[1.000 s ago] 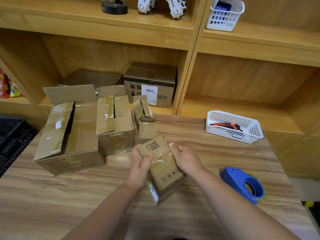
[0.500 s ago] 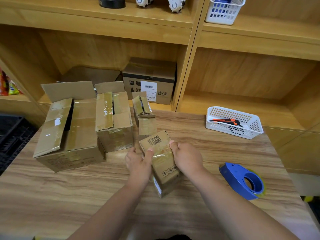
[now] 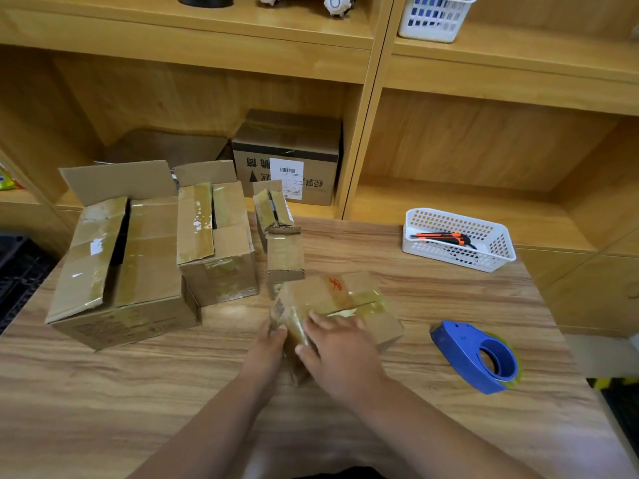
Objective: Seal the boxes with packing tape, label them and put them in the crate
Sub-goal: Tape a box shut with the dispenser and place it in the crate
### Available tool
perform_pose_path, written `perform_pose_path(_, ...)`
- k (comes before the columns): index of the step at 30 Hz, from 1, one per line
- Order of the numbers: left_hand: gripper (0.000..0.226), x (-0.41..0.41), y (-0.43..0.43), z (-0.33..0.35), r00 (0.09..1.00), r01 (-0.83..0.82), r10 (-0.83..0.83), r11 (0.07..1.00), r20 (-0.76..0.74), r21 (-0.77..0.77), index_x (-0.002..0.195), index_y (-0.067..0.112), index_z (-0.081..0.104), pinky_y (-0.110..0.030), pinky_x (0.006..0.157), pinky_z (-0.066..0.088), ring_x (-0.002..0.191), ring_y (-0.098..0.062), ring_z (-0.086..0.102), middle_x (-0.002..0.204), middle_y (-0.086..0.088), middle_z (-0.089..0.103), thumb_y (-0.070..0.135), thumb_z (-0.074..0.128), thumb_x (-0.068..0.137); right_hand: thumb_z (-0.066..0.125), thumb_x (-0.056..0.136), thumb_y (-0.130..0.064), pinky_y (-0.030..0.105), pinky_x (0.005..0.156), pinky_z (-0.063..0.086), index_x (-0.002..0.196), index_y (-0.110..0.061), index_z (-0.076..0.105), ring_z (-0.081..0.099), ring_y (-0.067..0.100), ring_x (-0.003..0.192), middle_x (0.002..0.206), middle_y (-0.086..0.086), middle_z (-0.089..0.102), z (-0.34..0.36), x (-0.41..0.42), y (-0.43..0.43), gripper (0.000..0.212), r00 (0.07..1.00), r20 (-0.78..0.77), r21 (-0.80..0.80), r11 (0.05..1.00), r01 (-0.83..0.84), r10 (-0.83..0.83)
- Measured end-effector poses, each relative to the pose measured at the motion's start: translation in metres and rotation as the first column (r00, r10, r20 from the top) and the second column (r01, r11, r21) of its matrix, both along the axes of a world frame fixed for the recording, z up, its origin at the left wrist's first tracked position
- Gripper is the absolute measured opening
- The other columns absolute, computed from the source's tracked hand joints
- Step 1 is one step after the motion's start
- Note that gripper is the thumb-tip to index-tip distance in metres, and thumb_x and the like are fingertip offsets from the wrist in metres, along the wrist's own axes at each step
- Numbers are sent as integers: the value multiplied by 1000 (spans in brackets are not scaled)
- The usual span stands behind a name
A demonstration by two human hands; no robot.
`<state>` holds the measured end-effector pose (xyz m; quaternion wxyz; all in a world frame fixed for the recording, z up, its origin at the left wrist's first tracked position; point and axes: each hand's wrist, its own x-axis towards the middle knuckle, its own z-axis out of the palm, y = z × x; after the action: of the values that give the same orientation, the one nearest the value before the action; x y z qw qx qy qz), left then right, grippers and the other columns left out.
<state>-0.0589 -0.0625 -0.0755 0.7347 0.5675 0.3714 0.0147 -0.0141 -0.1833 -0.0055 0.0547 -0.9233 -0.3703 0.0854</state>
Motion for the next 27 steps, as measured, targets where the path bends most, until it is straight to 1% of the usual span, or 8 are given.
perform_pose_path(2,33,0,2,0,1000,-15,16,998,22,-63,118,13,58,-39,89,48,103,-26,63,107,-11,69,30,38,99,37,81,-45,37,88,48,116,-21,66,62,15,107,124,-3,63,-11,-3,-2,51,996,-57,32,998,-63,64)
perform_pose_path(4,39,0,3,-4,998,-37,42,992,39,-117,121,15,58,-38,94,46,108,-23,62,112,-9,68,40,39,97,39,92,-37,38,108,29,139,-17,45,37,16,135,149,-2,39,-19,-4,-3,52,976,-134,48,985,-164,169)
perform_pose_path(6,44,-1,2,-9,999,-16,21,994,41,-110,127,19,53,-40,98,45,111,-21,61,118,-7,66,45,46,91,40,97,-33,33,113,12,149,-17,23,15,14,143,157,-2,19,-27,-4,-4,57,950,-212,36,973,-227,229)
perform_pose_path(11,35,0,-3,-14,999,47,-46,996,-14,72,131,33,46,-29,82,48,103,-14,62,116,1,65,24,44,97,34,98,-34,32,110,13,151,-15,11,23,19,138,152,5,31,-37,-3,0,61,945,-260,21,979,-201,200)
perform_pose_path(16,47,5,-3,-13,993,111,-97,953,-62,282,147,24,25,-23,91,35,115,-20,50,126,5,51,26,35,101,3,81,-47,26,109,9,150,-18,17,26,17,137,151,3,34,-52,14,-10,76,936,-194,14,955,-295,292)
perform_pose_path(19,49,6,-3,-15,986,159,-133,927,-99,340,148,16,21,-18,88,32,125,-24,46,135,-1,47,23,34,102,3,82,-45,24,110,5,149,-21,21,27,13,136,149,0,38,-50,24,-15,74,934,-173,44,950,-310,313)
perform_pose_path(24,49,4,-1,-23,986,163,-134,917,-102,364,148,20,23,-35,107,34,127,-27,44,140,-10,46,26,35,101,18,99,-35,14,106,-8,149,-25,22,22,9,140,151,-1,34,-46,38,-30,51,947,-152,43,959,-279,282)
perform_pose_path(27,48,3,-2,-26,988,151,-129,922,-85,355,147,19,25,-36,108,34,126,-25,45,137,-9,48,23,35,101,27,103,-30,16,109,0,149,-29,21,22,11,140,152,-5,31,-47,48,-48,46,967,-135,51,977,-209,214)
